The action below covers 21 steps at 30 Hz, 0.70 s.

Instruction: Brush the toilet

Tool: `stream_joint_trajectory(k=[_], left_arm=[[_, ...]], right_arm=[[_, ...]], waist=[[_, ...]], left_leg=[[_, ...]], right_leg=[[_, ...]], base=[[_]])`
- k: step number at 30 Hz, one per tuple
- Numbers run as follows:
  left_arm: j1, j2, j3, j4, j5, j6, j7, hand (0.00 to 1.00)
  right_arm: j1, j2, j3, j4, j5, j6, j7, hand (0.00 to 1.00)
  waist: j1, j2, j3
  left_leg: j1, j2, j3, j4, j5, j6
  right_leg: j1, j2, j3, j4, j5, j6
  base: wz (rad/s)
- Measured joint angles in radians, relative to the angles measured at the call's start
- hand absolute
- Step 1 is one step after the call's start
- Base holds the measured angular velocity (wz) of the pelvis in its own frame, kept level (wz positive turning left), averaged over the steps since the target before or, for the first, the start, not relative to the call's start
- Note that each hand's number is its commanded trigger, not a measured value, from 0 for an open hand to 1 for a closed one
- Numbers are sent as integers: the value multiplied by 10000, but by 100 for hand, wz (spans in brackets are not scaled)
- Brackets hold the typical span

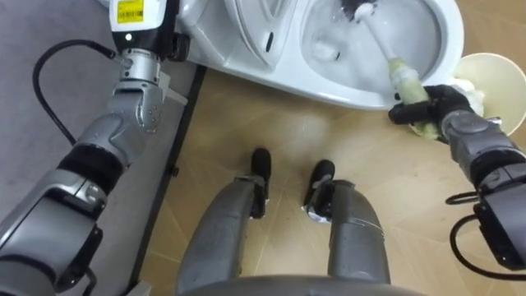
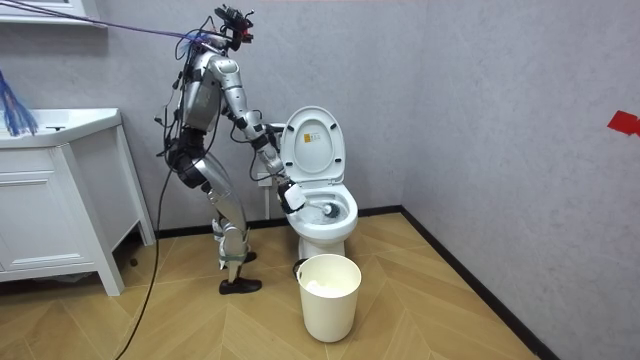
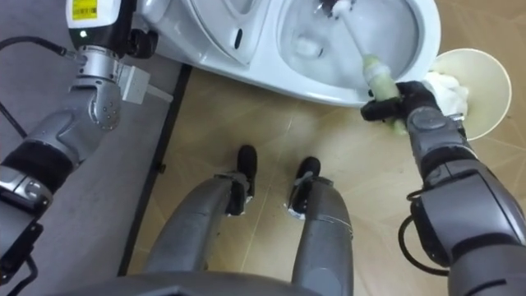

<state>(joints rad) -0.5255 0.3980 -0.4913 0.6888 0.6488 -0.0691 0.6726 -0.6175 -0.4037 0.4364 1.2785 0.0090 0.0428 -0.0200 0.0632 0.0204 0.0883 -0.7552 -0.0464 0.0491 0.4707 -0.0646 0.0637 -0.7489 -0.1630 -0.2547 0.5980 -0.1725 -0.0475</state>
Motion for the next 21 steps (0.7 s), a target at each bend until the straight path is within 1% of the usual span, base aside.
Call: stream_joint_trajectory(k=[1, 2, 3, 4, 5, 6, 7, 8, 9, 11, 13, 14, 15, 16, 17, 18, 20, 21], left_arm=[[-1, -17, 24, -1, 8, 0, -17, 0], [-4, -83, 104, -4, 141, 14, -51, 0], [-37, -160, 145, -9, 158, 31, -97, 0], [-41, -176, 154, -9, 130, 32, -121, 0], [-41, -192, 165, -7, 122, 32, -165, 0], [-10, -205, 172, -2, 105, 32, -204, 0], [10, -219, 170, 14, 105, 32, -219, 0], [16, -225, 194, 110, 101, 30, -222, 0], [27, -221, 185, 189, 95, 23, -240, 0], [124, -227, 186, 264, 98, 18, -355, 0], [232, -233, 211, 329, 113, 12, -406, 0], [340, -223, 282, 327, 115, -20, -461, 0], [414, -221, 312, 326, 114, -36, -478, 0], [624, -220, 410, 318, 115, -52, -510, 0], [800, -227, 476, 301, 100, -51, -577, 0], [885, -227, 500, 297, 100, -51, -633, 0], [1206, -189, 693, 279, 261, -151, -867, 0], [1290, -180, 763, 281, 317, -186, -961, 0]], right_arm=[[1, 44, 74, -14, -395, 4, 16, 100], [7, 184, 193, -31, -1303, 35, 9, 100], [37, 270, 299, -34, -1993, 94, -134, 100], [52, 305, 331, -45, -2317, 139, -186, 100], [131, 334, 331, -98, -2995, 195, -360, 100], [201, 330, 333, -209, -3565, 239, -465, 100], [245, 405, 337, -317, -3827, 263, -484, 100], [409, 360, 351, -710, -4412, 375, -577, 100], [572, 347, 467, -1052, -4860, 484, -706, 100], [860, 363, 518, -1489, -5418, 624, -824, 100], [1108, 296, 517, -1748, -5931, 650, -914, 100], [1409, 135, 519, -2032, -6315, 658, -970, 100], [1545, 132, 521, -2180, -6479, 662, -1014, 100], [1858, 41, 522, -2488, -6804, 669, -1049, 100], [2162, -107, 527, -2751, -7061, 668, -1094, 100], [2304, -122, 526, -2841, -7199, 669, -1100, 100], [2802, -151, 524, -3118, -7623, 622, -1095, 100], [2893, -165, 528, -3111, -7658, 571, -1089, 100]], waist=[[21, 2, 1], [119, 63, 37], [181, 177, 97], [185, 226, 105], [235, 274, 105], [268, 277, 106], [283, 291, 108], [316, 305, 103], [314, 309, 100], [293, 308, 99], [211, 310, 92], [243, 305, 65], [257, 280, 51], [249, 267, 30], [184, 256, -26], [179, 249, -66], [155, 117, -235], [150, 77, -260]], left_leg=[[2, 19, -2, -1, -2, -4], [11, 87, -10, 6, -18, -29], [29, 156, -41, 51, -36, -45], [29, 166, -53, 56, -38, -46], [43, 184, -51, 45, -41, -51], [86, 206, 7, 43, -47, -58], [112, 226, 21, 55, -55, -65], [167, 300, 18, 96, -119, -89], [259, 351, 1, 80, -163, -126], [480, 350, -44, -46, -185, -162], [678, 344, -44, -118, -194, -178], [814, 347, -22, -215, -187, -167], [898, 351, 6, -267, -181, -163], [1109, 362, 46, -369, -184, -176], [1287, 361, 63, -453, -213, -197], [1370, 358, 61, -496, -225, -203], [1759, 372, 75, -748, -239, -235], [1877, 369, 80, -797, -246, -245]], right_leg=[[12, 32, 8, -36, 15, -2], [77, 129, 8, -164, 60, 15], [200, 243, -81, -332, 100, 59], [230, 252, -170, -363, 110, 47], [260, 245, -257, -416, 133, 20], [291, 264, -236, -431, 138, 15], [336, 281, -233, -461, 140, 10], [457, 317, -219, -573, 179, -22], [607, 434, -240, -717, 200, -19], [857, 443, -317, -829, 180, -34], [1030, 458, -318, -886, 147, -49], [1168, 536, -280, -1021, 156, -42], [1221, 590, -221, -1063, 166, -57], [1412, 610, -176, -1171, 203, -112], [1565, 605, -172, -1207, 199, -122], [1651, 600, -174, -1229, 181, -127], [1997, 613, -151, -1361, 146, -137], [2090, 615, -137, -1388, 123, -131]], base=[[-7], [-10], [-8], [-5], [-5], [-7], [-10], [-10], [-7], [3], [2], [-6], [-11], [-8], [-5], [0], [0], [-5]])
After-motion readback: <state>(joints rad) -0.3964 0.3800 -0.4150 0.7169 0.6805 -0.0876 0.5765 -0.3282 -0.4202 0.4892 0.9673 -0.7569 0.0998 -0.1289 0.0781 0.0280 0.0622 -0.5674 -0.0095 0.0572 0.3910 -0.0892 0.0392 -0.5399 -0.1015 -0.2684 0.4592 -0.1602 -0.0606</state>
